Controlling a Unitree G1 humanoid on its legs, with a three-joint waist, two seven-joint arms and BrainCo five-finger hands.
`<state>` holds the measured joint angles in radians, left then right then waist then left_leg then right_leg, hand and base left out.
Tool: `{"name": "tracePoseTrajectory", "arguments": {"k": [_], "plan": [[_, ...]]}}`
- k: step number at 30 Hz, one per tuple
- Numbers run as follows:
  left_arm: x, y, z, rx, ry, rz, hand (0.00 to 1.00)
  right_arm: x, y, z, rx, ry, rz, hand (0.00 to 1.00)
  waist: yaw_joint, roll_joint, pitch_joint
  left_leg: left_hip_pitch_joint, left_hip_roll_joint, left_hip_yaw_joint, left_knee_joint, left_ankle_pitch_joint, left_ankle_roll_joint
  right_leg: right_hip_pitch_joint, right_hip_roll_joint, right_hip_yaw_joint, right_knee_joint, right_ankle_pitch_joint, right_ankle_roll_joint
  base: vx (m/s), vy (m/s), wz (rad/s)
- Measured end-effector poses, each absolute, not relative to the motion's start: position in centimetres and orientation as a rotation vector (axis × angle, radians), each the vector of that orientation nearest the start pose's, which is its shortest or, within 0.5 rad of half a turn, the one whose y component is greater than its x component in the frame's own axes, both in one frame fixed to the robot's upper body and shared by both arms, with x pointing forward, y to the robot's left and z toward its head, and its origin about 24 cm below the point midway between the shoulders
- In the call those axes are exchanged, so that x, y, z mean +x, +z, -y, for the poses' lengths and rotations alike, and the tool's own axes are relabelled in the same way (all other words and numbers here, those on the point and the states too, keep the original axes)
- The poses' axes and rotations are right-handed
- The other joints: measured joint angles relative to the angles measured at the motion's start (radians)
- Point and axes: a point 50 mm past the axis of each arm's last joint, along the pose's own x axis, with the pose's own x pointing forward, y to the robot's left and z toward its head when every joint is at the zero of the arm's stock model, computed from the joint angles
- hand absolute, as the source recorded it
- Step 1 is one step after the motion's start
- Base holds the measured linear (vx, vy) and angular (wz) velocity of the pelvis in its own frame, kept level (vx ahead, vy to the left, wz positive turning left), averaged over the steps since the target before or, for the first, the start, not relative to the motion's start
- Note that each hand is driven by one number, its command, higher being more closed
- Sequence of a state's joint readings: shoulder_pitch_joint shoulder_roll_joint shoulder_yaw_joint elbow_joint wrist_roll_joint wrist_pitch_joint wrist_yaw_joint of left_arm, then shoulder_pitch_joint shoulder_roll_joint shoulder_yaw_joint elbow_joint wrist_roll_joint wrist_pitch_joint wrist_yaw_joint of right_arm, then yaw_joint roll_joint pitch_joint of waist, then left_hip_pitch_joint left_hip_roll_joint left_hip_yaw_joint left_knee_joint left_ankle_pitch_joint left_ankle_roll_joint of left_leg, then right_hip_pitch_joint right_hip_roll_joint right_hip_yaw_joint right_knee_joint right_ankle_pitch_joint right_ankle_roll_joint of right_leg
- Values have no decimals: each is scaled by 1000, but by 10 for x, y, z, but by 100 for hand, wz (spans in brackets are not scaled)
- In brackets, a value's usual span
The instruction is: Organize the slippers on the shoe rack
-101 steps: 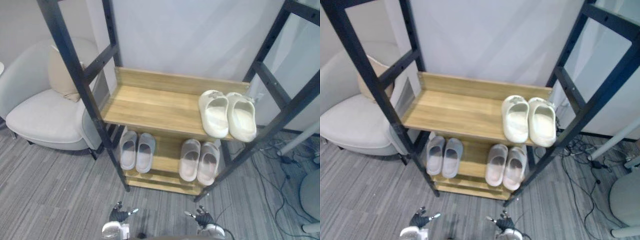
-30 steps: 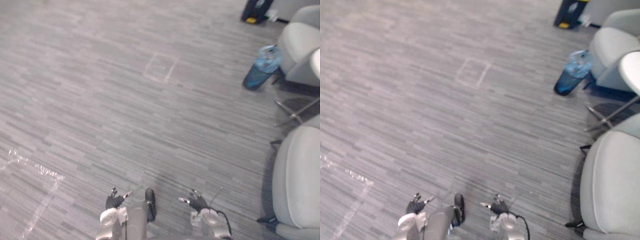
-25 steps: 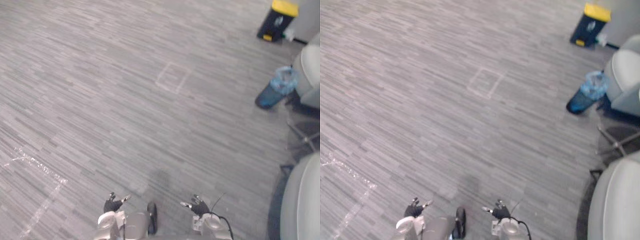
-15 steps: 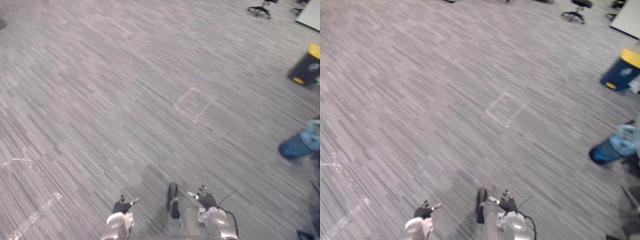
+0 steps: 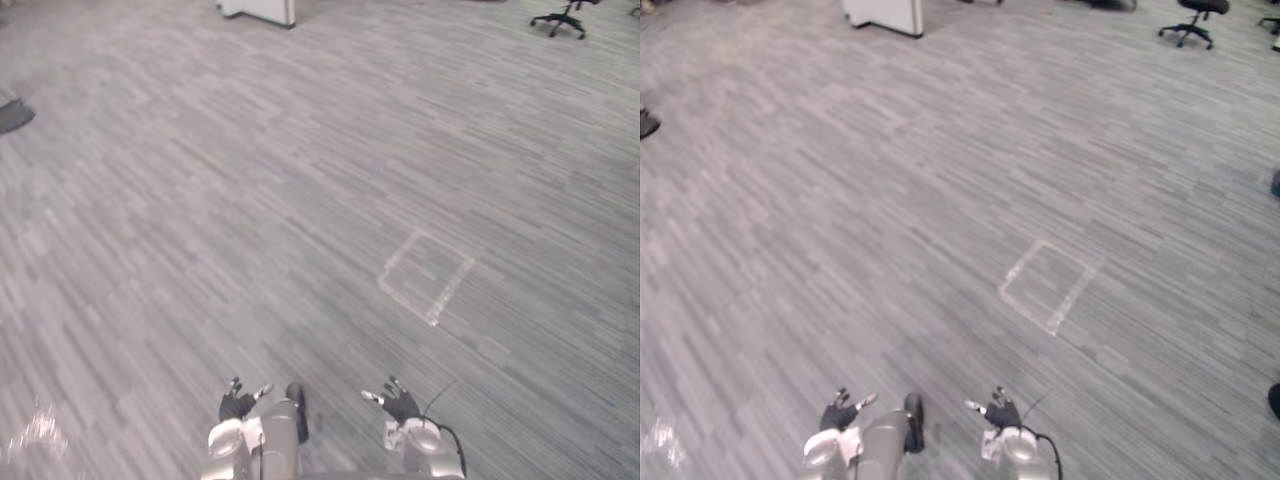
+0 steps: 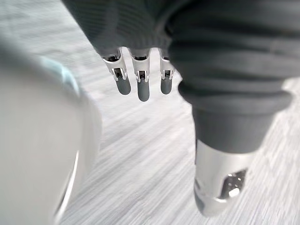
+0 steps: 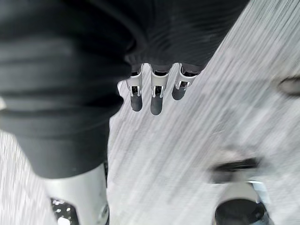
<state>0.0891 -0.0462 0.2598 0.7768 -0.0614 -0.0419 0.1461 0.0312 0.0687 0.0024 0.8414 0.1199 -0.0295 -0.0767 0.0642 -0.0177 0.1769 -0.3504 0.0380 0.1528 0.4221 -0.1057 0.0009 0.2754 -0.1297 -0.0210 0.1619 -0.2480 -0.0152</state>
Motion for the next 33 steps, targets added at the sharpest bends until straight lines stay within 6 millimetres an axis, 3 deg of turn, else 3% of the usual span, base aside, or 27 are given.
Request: {"name": "tracePoseTrajectory", "arguments": {"k": [1,2,3,4,5,6,8,10,12,14,15,16,17,18,20,21,23,25,27,29,32,33], "plan": [[139,-132,-191,-130,439,-829,0,156,-134,130,146,-112,-856,0,2,-9,-5,9,6,34,39,-38,21,-41,-18,45,99,18,33,817,438,-62],[136,-134,-197,-113,444,-844,0,154,-135,129,144,-107,-864,0,3,-25,-6,82,7,96,63,-93,50,-94,-44,94,303,42,89,658,355,-73],[135,-135,-197,-110,443,-853,0,154,-135,129,145,-106,-862,0,3,-25,-6,104,6,107,65,-106,50,-115,-47,100,366,48,98,729,363,-94],[132,-137,-197,-105,440,-873,0,155,-134,129,145,-105,-856,0,0,-23,-2,175,6,137,49,-126,61,-182,-55,105,559,66,122,415,189,-89],[130,-139,-197,-104,438,-885,0,155,-134,130,145,-105,-855,0,-1,-20,3,241,4,150,20,-141,57,-237,-66,80,697,68,126,461,198,-117],[127,-142,-193,-92,415,-912,0,152,-136,133,140,-110,-866,0,-10,0,15,349,2,159,-42,-152,48,-290,-81,-2,835,52,99,408,169,-100],[129,-144,-187,-88,385,-924,0,152,-135,130,150,-103,-858,0,-32,13,12,467,-1,180,-142,-153,47,-392,-83,-131,888,18,56,373,142,-79],[137,-143,-181,-90,358,-920,0,155,-134,134,141,-102,-847,0,-47,-3,18,542,-7,200,-217,-153,44,-489,-48,-234,760,-25,36,398,71,-28],[143,-143,-173,-83,315,-921,0,158,-133,139,152,-131,-834,0,-70,-17,25,600,-12,213,-272,-154,44,-531,-18,-336,496,-13,18,367,15,2],[144,-144,-164,-68,259,-922,0,160,-132,143,162,-155,-826,0,-74,-13,24,644,-15,254,-339,-173,1,-552,6,-438,216,94,-3,355,7,-11],[143,-144,-162,-52,236,-927,0,162,-132,143,163,-156,-829,0,-71,-23,29,682,-33,271,-367,-188,-26,-561,8,-478,113,171,-38,407,-30,-19],[138,-146,-160,-58,233,-940,0,163,-131,144,160,-155,-825,0,-76,-11,29,712,-28,277,-371,-200,-47,-552,15,-485,116,247,-101,481,-85,-34],[137,-146,-158,-63,231,-943,0,163,-131,144,148,-151,-826,0,-77,5,22,732,-17,277,-366,-198,-63,-553,28,-486,144,256,-123,619,-162,-47],[137,-146,-159,-69,237,-943,0,163,-131,144,139,-146,-823,0,-75,18,15,734,8,273,-323,-193,-86,-553,47,-483,179,222,-152,660,-238,-61],[137,-146,-157,-62,227,-939,0,164,-130,144,142,-146,-816,0,-76,39,15,680,75,244,-96,-187,-94,-511,97,-461,169,180,-148,541,-238,-57],[138,-145,-155,-75,225,-937,0,165,-130,143,141,-141,-815,0,-82,51,18,594,123,207,132,-141,-110,-471,134,-439,152,155,-148,415,-158,-59],[138,-143,-160,-92,254,-916,0,164,-131,139,128,-116,-825,0,-58,74,32,420,202,138,546,33,-90,-376,203,-339,99,120,-169,520,-47,-128],[141,-139,-169,-93,290,-885,0,163,-131,131,133,-94,-836,0,-49,62,46,280,210,107,696,-57,-81,-274,227,-246,58,91,-175,636,14,-144],[145,-134,-173,-97,303,-848,0,161,-132,130,130,-91,-846,0,-40,41,50,183,204,115,608,-117,-53,-174,227,-165,-3,94,-146,529,-6,-117],[145,-131,-172,-120,325,-819,0,162,-132,131,129,-100,-844,0,-15,35,46,122,163,87,303,-157,-47,-102,213,-57,-35,73,-104,521,89,-139],[147,-130,-172,-124,327,-809,0,162,-132,131,126,-105,-845,0,2,30,42,72,65,-79,22,-118,-55,-55,173,45,-55,38,-65,565,277,-122],[146,-130,-173,-124,332,-811,0,160,-133,132,125,-111,-849,0,7,31,36,71,35,-150,-93,-81,-52,-29,151,89,-60,-5,-45,510,338,-127]]}}
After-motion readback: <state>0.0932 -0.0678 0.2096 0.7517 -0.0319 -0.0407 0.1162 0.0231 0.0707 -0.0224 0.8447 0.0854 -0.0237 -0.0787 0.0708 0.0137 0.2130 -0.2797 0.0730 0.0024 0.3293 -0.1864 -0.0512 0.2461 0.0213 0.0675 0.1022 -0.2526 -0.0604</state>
